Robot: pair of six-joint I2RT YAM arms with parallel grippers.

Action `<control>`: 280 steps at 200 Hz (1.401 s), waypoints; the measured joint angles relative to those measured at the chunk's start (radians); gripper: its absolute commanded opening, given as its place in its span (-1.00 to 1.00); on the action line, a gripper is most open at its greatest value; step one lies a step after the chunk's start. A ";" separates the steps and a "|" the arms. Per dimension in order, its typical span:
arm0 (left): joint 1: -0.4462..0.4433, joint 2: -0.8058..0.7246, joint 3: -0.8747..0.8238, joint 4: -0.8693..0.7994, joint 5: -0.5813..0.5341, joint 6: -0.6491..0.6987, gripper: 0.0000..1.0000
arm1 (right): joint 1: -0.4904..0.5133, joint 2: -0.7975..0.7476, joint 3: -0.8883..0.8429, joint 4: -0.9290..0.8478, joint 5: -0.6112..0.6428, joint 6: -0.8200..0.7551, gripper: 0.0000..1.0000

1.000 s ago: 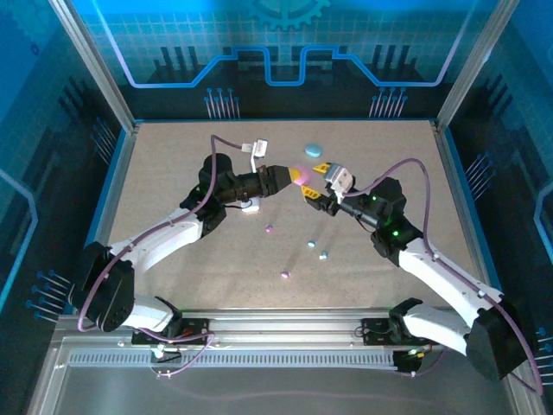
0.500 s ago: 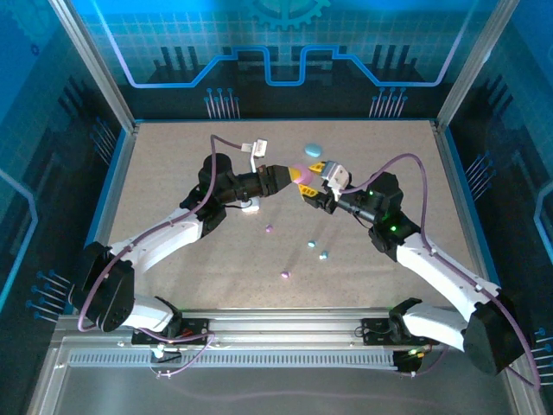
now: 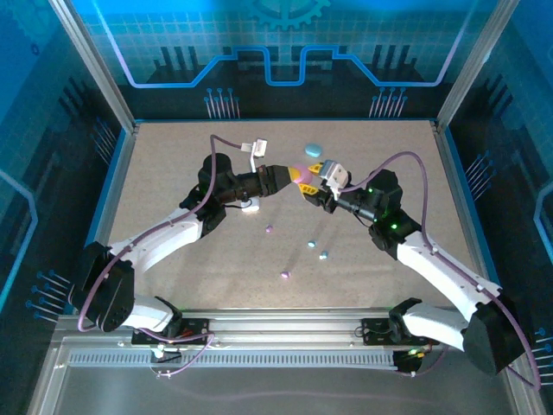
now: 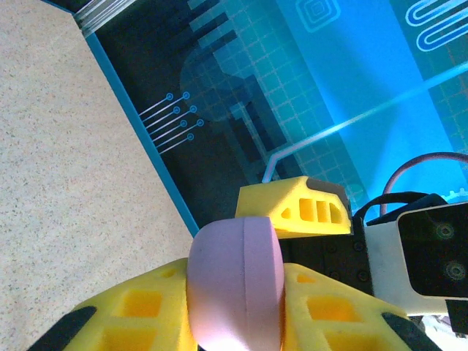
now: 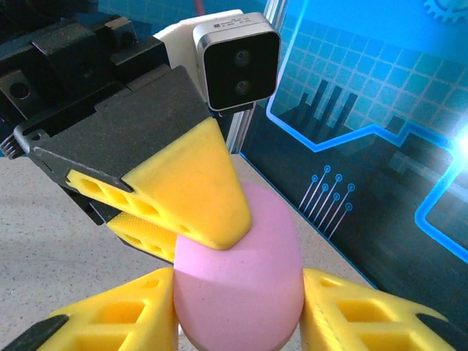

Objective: Insert wireless bluetooth earbuds into charging case

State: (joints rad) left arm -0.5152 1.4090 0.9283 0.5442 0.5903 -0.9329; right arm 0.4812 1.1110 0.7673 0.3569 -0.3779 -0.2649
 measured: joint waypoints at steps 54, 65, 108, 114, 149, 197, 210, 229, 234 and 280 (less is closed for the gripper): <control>-0.013 -0.019 0.000 -0.008 0.013 0.099 0.07 | -0.009 0.000 0.049 -0.101 -0.087 0.053 -0.21; -0.013 -0.030 0.000 -0.018 0.019 0.143 0.16 | -0.018 0.000 0.058 -0.124 -0.117 0.075 -0.21; -0.013 -0.076 -0.016 -0.018 0.051 0.333 0.28 | -0.068 0.009 0.127 -0.210 -0.245 0.172 -0.21; -0.013 -0.082 -0.023 -0.011 0.058 0.361 0.27 | -0.077 0.013 0.137 -0.217 -0.268 0.185 -0.22; -0.013 -0.088 -0.089 0.094 0.121 0.523 0.21 | -0.104 0.055 0.201 -0.272 -0.394 0.245 -0.23; -0.012 -0.088 -0.133 0.192 0.171 0.655 0.05 | -0.111 0.106 0.282 -0.361 -0.520 0.261 -0.23; -0.011 -0.088 -0.133 0.200 0.184 0.677 0.00 | -0.111 0.111 0.298 -0.381 -0.541 0.258 -0.23; -0.006 -0.088 -0.133 0.203 0.201 0.700 -0.03 | -0.111 0.120 0.322 -0.419 -0.568 0.242 -0.24; -0.005 -0.088 -0.134 0.203 0.204 0.702 -0.03 | -0.111 0.123 0.327 -0.426 -0.575 0.238 -0.24; 0.011 -0.088 -0.134 0.202 0.216 0.726 0.08 | -0.111 0.150 0.354 -0.502 -0.628 0.207 -0.24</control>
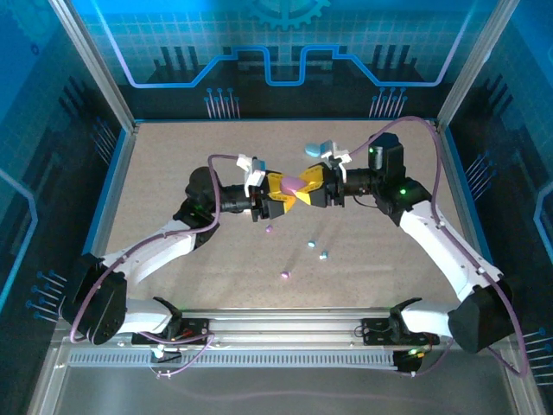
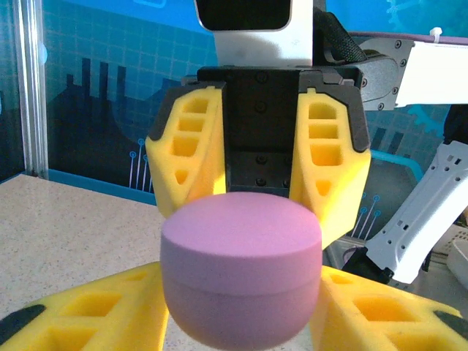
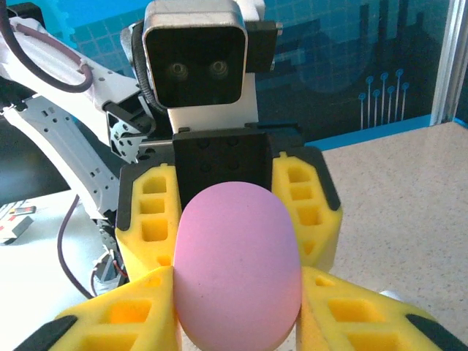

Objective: Insert wireless bluetooth earbuds into charging case

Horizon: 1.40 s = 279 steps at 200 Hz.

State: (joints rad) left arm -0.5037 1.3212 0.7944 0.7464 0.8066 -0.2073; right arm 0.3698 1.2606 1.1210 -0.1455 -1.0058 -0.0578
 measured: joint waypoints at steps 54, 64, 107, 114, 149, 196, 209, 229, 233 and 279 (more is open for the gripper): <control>0.001 0.000 0.000 -0.005 0.011 0.000 -0.10 | 0.001 0.014 0.007 -0.050 -0.009 -0.027 -0.24; 0.001 0.000 0.000 -0.008 0.014 0.001 -0.14 | 0.002 0.014 0.007 -0.050 -0.009 -0.029 -0.24; 0.004 0.000 0.001 -0.016 0.026 0.005 -0.17 | 0.002 0.014 0.007 -0.051 -0.009 -0.029 -0.24; 0.004 0.000 0.001 -0.017 0.026 0.005 -0.20 | 0.002 0.014 0.007 -0.051 -0.008 -0.029 -0.23; 0.005 0.000 0.009 -0.037 0.033 0.009 -0.35 | 0.002 0.014 0.007 -0.054 -0.005 -0.028 -0.20; 0.010 -0.001 0.010 -0.072 0.029 0.041 -0.39 | 0.002 0.014 0.007 -0.074 0.029 0.011 -0.07; 0.011 -0.004 0.010 -0.089 0.028 0.055 -0.39 | 0.002 0.014 0.008 -0.076 0.039 0.027 -0.04; 0.011 -0.008 0.010 -0.114 0.025 0.070 -0.37 | 0.002 0.014 0.019 -0.082 0.057 0.046 0.01; 0.011 -0.008 0.010 -0.115 0.025 0.075 -0.37 | 0.001 0.014 0.020 -0.081 0.060 0.048 0.02; 0.015 -0.010 0.010 -0.147 0.019 0.080 -0.37 | 0.000 0.009 0.026 -0.085 0.116 0.058 0.01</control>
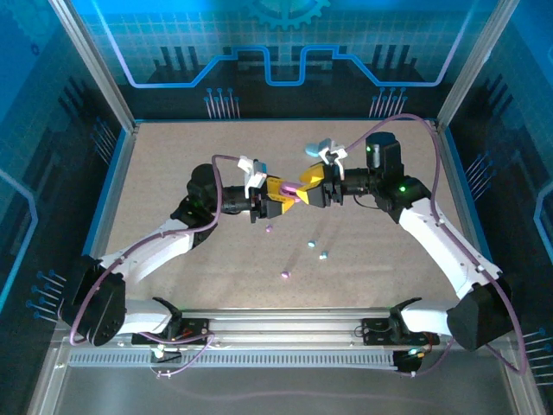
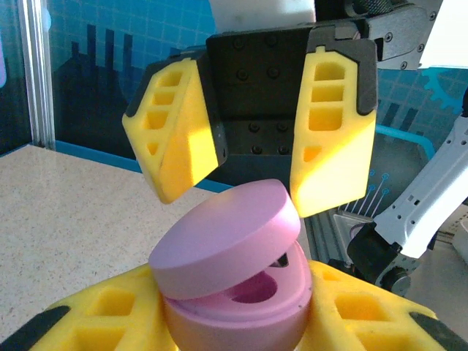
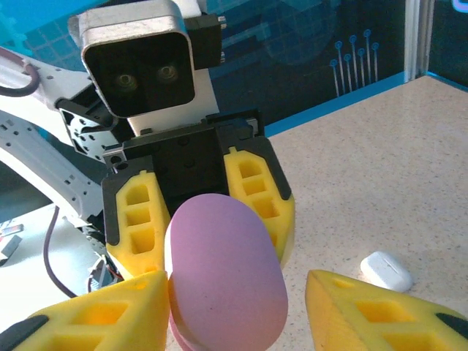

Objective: Insert wireless bluetooth earbuds into charging case

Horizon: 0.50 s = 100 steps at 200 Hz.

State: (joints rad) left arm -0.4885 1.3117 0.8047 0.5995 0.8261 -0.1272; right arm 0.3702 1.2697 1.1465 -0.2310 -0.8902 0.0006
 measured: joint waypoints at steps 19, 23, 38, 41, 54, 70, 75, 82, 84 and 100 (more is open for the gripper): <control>0.001 0.000 0.000 -0.012 -0.003 0.000 -0.38 | 0.005 -0.010 0.000 -0.007 0.037 -0.015 -0.01; 0.001 0.000 0.000 -0.014 -0.002 0.000 -0.37 | 0.007 -0.013 0.000 -0.008 0.046 -0.019 -0.02; 0.001 0.000 0.000 -0.019 -0.002 -0.001 -0.38 | 0.018 -0.025 0.000 -0.009 0.080 -0.040 -0.03; 0.001 0.000 0.000 -0.020 -0.002 0.000 -0.38 | 0.019 -0.026 0.000 -0.009 0.085 -0.045 -0.04; 0.002 0.000 0.000 -0.019 -0.003 -0.001 -0.38 | 0.029 -0.033 0.000 -0.010 0.110 -0.065 -0.05; 0.002 0.000 0.000 -0.021 -0.002 -0.001 -0.38 | 0.044 -0.039 0.000 -0.017 0.136 -0.097 -0.07; 0.002 0.000 0.000 -0.022 -0.002 -0.001 -0.39 | 0.050 -0.039 0.000 -0.018 0.144 -0.108 -0.07; 0.002 0.000 0.000 -0.024 -0.002 -0.001 -0.38 | 0.058 -0.040 0.000 -0.021 0.154 -0.123 -0.08; 0.002 0.000 0.000 -0.025 -0.002 -0.001 -0.38 | 0.060 -0.040 0.001 -0.022 0.155 -0.127 -0.08; 0.002 0.000 0.000 -0.031 -0.002 -0.001 -0.39 | 0.077 -0.039 0.002 -0.034 0.176 -0.160 -0.10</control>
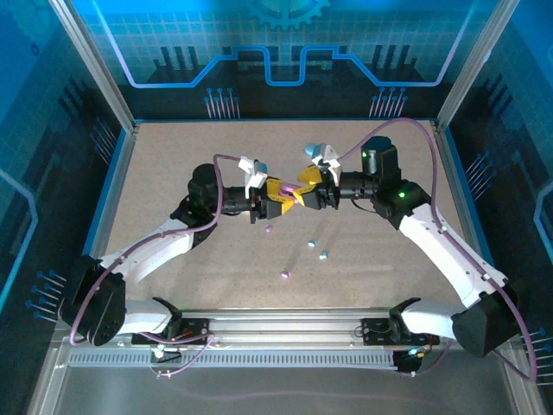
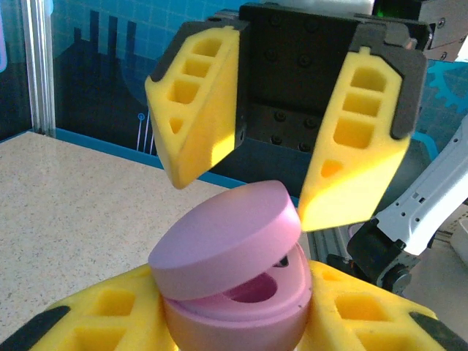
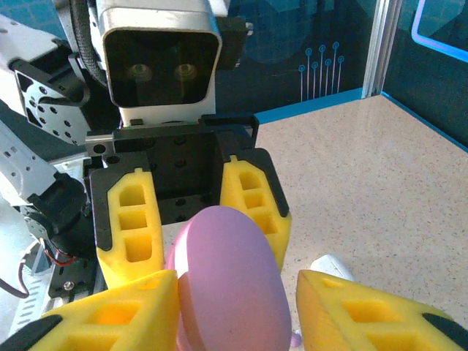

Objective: Insert wireless bluetooth earbuds into charging case

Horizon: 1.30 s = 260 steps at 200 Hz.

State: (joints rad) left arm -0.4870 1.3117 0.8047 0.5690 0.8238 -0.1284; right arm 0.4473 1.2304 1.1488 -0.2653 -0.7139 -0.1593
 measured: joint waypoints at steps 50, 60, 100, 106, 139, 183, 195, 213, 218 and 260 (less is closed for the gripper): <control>0.000 0.000 0.000 -0.015 0.000 -0.002 -0.40 | 0.026 0.000 0.009 -0.024 0.052 -0.071 -0.13; 0.001 0.000 0.000 -0.019 0.000 -0.002 -0.40 | 0.026 0.000 0.012 -0.026 0.061 -0.075 -0.13; 0.001 0.000 0.000 -0.042 0.001 -0.002 -0.40 | 0.026 -0.002 0.014 -0.022 0.086 -0.078 -0.13; 0.001 0.000 0.000 -0.043 0.001 -0.001 -0.40 | 0.026 -0.002 0.014 -0.022 0.086 -0.079 -0.13; 0.001 0.000 0.000 -0.053 0.000 0.000 -0.40 | 0.026 -0.002 0.014 -0.021 0.103 -0.087 -0.19; -0.002 -0.002 0.002 -0.066 0.024 0.001 -0.41 | 0.026 -0.004 0.015 -0.015 0.167 -0.109 -0.21; -0.002 -0.004 0.006 -0.064 0.032 0.002 -0.40 | 0.025 -0.003 0.015 -0.020 0.175 -0.116 -0.21; -0.002 -0.008 0.011 -0.063 0.040 0.005 -0.41 | 0.025 0.003 0.019 -0.038 0.165 -0.132 -0.22; -0.002 -0.009 0.012 -0.063 0.042 0.005 -0.40 | 0.025 0.006 0.023 -0.045 0.162 -0.135 -0.23; -0.002 -0.011 0.013 -0.064 0.045 0.024 -0.37 | 0.025 0.029 0.050 -0.085 0.115 -0.149 -0.49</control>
State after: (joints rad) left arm -0.4892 1.3003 0.8181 0.5053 0.8692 -0.1040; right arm 0.4721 1.2591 1.1988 -0.3508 -0.5987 -0.3080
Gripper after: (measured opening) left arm 0.372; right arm 0.296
